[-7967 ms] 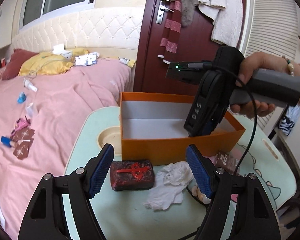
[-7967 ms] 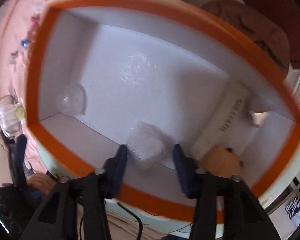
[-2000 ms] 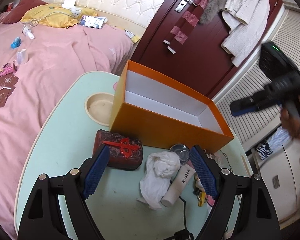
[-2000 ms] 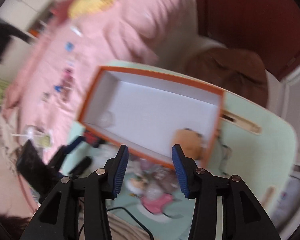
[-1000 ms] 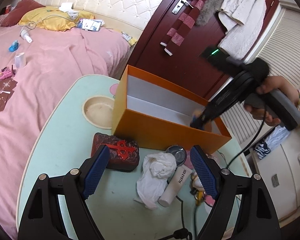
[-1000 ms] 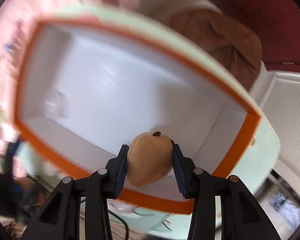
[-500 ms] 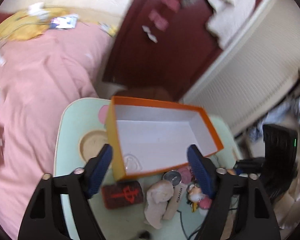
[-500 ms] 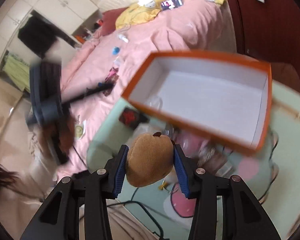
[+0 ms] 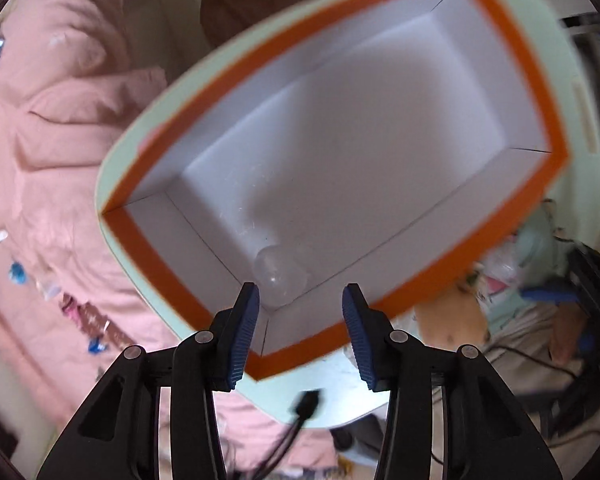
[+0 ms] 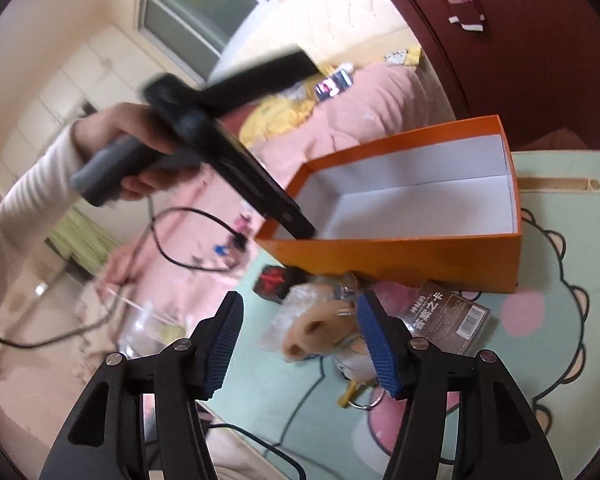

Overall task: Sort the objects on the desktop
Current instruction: 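Carry the hamster onto the table with the right gripper while the left grasps the clear piece, then lift the clear plastic piece out with the left gripper and release it on the table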

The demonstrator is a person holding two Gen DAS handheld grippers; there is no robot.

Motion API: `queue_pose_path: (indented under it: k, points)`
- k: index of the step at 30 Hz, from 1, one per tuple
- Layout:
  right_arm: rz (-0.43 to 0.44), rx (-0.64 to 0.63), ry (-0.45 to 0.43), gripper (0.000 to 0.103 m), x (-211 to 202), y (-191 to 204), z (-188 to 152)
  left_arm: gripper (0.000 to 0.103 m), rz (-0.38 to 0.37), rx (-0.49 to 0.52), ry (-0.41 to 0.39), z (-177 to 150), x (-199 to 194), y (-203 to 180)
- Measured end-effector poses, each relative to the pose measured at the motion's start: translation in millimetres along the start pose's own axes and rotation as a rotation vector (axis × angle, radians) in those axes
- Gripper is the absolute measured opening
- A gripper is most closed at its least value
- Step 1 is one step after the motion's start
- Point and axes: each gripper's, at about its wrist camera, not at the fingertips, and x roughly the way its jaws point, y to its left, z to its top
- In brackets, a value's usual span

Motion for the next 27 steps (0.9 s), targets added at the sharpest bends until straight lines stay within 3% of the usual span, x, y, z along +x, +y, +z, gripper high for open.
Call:
queue_pose_path:
  k: [3, 7, 11, 14, 17, 19, 21, 27]
  points:
    - [0.016, 0.023, 0.027, 0.059, 1, -6, -3, 0.044, 0.059, -0.007, 0.051, 9, 18, -8]
    - [0.031, 0.04, 0.018, 0.059, 3, -7, -5, 0.046, -0.03, -0.095, 0.096, 13, 32, 6]
    - [0.052, 0.066, 0.02, 0.06, 1, -10, -5, 0.047, -0.085, -0.133, 0.088, 12, 37, 16]
    - [0.055, 0.072, 0.021, 0.06, 2, -10, -5, 0.043, -0.097, -0.109, 0.059, 10, 39, 10]
    - [0.058, 0.074, 0.021, 0.061, -2, -10, -3, 0.035, -0.157, -0.123, 0.05, 7, 44, 10]
    - [0.056, 0.075, 0.023, 0.062, -1, -10, -2, 0.027, -0.14, -0.119, 0.037, 5, 45, 9]
    - [0.053, 0.077, 0.024, 0.062, -2, -12, -2, 0.027, -0.108, -0.111, 0.02, 2, 43, 7]
    - [0.058, 0.091, 0.018, 0.062, -4, -15, -1, 0.026, -0.12, -0.096, -0.068, -3, 17, 2]
